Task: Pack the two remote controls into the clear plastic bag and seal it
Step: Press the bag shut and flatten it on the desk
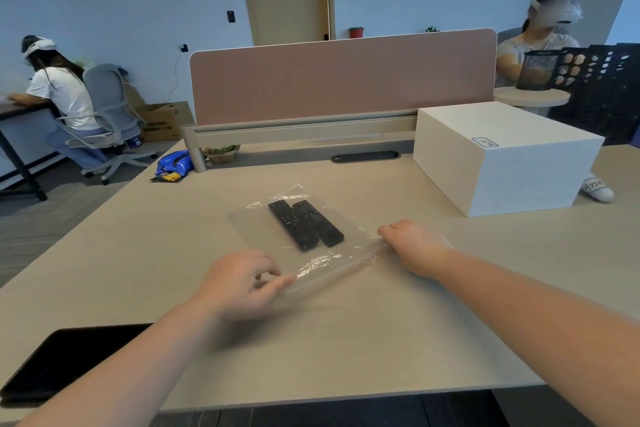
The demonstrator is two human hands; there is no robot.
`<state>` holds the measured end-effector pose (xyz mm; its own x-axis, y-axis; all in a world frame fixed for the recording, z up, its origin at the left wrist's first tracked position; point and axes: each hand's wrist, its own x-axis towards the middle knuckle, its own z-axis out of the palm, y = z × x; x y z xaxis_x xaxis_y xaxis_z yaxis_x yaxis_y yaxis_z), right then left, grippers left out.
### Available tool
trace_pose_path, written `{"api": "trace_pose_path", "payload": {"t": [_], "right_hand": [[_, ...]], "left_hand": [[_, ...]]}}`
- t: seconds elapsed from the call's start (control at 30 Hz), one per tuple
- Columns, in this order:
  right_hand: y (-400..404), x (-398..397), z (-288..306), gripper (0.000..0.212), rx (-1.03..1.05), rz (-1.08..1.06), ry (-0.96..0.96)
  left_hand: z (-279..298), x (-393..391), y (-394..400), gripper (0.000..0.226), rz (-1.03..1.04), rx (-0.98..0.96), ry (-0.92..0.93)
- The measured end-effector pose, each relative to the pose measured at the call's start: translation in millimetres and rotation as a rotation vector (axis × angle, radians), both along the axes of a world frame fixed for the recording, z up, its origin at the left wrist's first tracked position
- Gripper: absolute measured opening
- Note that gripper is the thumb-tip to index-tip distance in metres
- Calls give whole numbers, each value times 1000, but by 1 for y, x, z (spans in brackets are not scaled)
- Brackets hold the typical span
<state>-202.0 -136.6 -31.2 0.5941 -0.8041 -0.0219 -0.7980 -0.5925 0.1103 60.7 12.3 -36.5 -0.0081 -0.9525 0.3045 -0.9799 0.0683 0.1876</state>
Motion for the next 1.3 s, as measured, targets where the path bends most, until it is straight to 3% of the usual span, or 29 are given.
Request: {"api": "trace_pose_path", "payload": {"t": [0.1,0.2,0.33,0.63,0.77,1.03,1.3], "right_hand": [[-7,6,0,57,102,-139,-258],[-16,26,0,50,225,-257,-532],[-20,56,7,41,335,-303,-681],[-36,93,0,61,522,-336,-654],[-47,90,-6,56,561,-313,-759],[-87,60,-18,50,406,-397,-868],[-132,11,-19,47,146,-531,-855]], "left_hand": [[7,3,-9,51,183,16,122],[5,7,-25,36,323,123,133],[-1,-1,-47,40,378,166,158],[-15,-17,-90,29,297,179,229],[-17,-15,-108,28,212,203,243],[-21,-40,-173,32,105,179,221],[-28,-88,-253,37,-6,166,225]]}}
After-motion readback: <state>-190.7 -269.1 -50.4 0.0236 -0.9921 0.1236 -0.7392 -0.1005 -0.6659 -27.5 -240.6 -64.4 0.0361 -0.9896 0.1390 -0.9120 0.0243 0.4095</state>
